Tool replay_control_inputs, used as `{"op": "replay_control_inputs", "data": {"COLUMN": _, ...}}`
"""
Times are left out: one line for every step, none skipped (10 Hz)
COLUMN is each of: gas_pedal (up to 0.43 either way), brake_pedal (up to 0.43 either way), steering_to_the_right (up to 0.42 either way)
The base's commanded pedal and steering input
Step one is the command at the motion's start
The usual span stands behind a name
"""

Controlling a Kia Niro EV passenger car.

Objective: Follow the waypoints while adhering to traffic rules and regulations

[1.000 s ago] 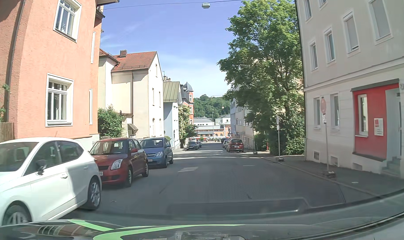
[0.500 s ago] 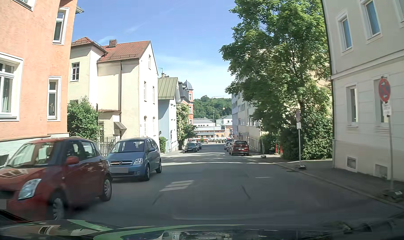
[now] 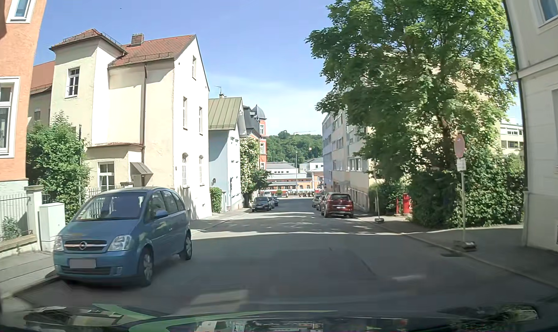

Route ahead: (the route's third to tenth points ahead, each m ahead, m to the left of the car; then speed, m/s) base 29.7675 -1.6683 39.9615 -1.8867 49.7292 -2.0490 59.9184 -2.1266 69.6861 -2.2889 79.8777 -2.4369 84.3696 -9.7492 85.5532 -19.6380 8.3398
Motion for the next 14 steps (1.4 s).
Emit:
{"op": "replay_control_inputs", "data": {"gas_pedal": 0.000, "brake_pedal": 0.000, "steering_to_the_right": -0.003}}
{"op": "replay_control_inputs", "data": {"gas_pedal": 0.000, "brake_pedal": 0.000, "steering_to_the_right": -0.003}}
{"op": "replay_control_inputs", "data": {"gas_pedal": 0.000, "brake_pedal": 0.000, "steering_to_the_right": -0.004}}
{"op": "replay_control_inputs", "data": {"gas_pedal": 0.000, "brake_pedal": 0.000, "steering_to_the_right": -0.004}}
{"op": "replay_control_inputs", "data": {"gas_pedal": 0.000, "brake_pedal": 0.000, "steering_to_the_right": -0.004}}
{"op": "replay_control_inputs", "data": {"gas_pedal": 0.000, "brake_pedal": 0.000, "steering_to_the_right": -0.004}}
{"op": "replay_control_inputs", "data": {"gas_pedal": 0.000, "brake_pedal": 0.000, "steering_to_the_right": -0.004}}
{"op": "replay_control_inputs", "data": {"gas_pedal": 0.000, "brake_pedal": 0.000, "steering_to_the_right": -0.003}}
{"op": "replay_control_inputs", "data": {"gas_pedal": 0.000, "brake_pedal": 0.012, "steering_to_the_right": -0.003}}
{"op": "replay_control_inputs", "data": {"gas_pedal": 0.000, "brake_pedal": 0.049, "steering_to_the_right": -0.003}}
{"op": "replay_control_inputs", "data": {"gas_pedal": 0.000, "brake_pedal": 0.073, "steering_to_the_right": -0.004}}
{"op": "replay_control_inputs", "data": {"gas_pedal": 0.000, "brake_pedal": 0.116, "steering_to_the_right": -0.003}}
{"op": "replay_control_inputs", "data": {"gas_pedal": 0.000, "brake_pedal": 0.128, "steering_to_the_right": -0.003}}
{"op": "replay_control_inputs", "data": {"gas_pedal": 0.000, "brake_pedal": 0.140, "steering_to_the_right": -0.003}}
